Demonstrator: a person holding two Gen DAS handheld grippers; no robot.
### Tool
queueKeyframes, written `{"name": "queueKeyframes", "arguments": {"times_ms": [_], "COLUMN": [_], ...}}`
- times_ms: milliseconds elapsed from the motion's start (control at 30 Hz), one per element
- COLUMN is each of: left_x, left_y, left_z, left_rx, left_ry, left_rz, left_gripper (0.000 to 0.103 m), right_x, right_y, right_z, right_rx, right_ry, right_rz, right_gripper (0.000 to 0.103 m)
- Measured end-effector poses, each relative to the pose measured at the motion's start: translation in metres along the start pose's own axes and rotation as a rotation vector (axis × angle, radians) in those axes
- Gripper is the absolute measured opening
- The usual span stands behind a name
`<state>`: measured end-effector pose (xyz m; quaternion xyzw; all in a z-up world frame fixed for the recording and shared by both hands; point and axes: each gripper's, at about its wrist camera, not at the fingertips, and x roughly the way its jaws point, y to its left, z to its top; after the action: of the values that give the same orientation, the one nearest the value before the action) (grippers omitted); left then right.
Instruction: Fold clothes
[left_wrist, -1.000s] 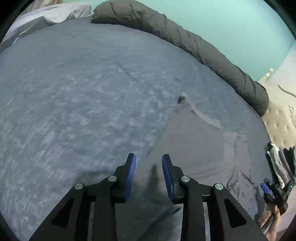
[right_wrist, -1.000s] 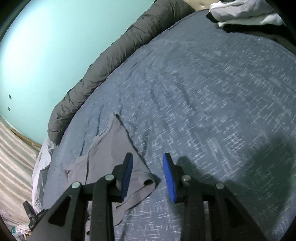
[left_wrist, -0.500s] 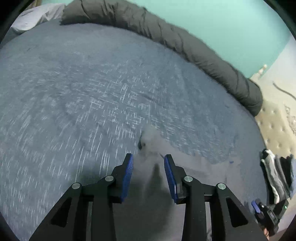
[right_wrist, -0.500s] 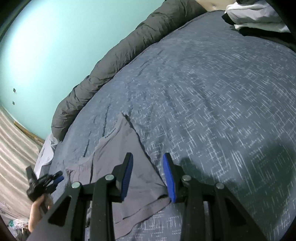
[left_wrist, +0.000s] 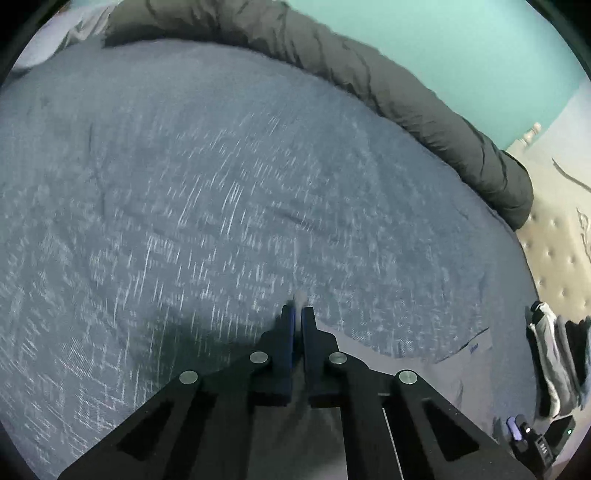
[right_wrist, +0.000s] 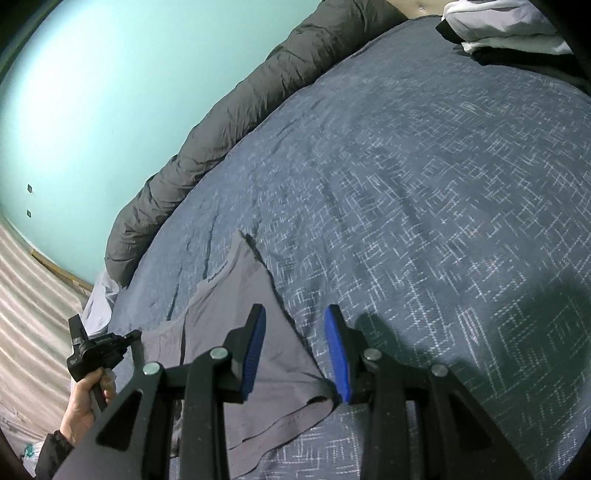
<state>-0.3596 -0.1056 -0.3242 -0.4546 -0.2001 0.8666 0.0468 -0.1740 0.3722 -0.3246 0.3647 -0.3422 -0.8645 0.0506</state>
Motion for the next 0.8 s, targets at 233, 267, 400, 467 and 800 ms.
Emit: {"name": "queueKeyframes", "arguments": {"times_ms": [233, 267, 400, 467, 800], "left_x": [0.006, 0.010, 0.020, 0.016, -0.045], "left_y": [-0.002, -0.001, 0.007, 0.011, 0.033], "left_z": [0.019, 0.019, 0.017, 0.016, -0.021], "left_rx": [0.032, 0.027, 0.008, -0.003, 0.059], "left_ry": [0.005, 0.021, 0.055, 0.047, 0.072], "left_rz": [0.051, 0.055, 0.053, 0.055, 0.074], "left_gripper": [0.003, 0.003, 0.006, 0.010, 0.044], "right_x": [0.000, 0.000, 0.003, 0.004, 0.004], "right_y": [-0.001, -0.002, 0.000, 0.000, 0.001], "right_z": [0.000, 0.001, 0.002, 0.002, 0.003], "right_rx": [0.003, 0.004, 0.006, 0.005, 0.015], "right_ry": [0.001, 0.003, 0.020, 0.030, 0.036], "right_rz": [0.006, 0.007, 0.016, 0.019, 0.039], "right_gripper": [0.033, 0.033, 0.033, 0.033, 0.033]}}
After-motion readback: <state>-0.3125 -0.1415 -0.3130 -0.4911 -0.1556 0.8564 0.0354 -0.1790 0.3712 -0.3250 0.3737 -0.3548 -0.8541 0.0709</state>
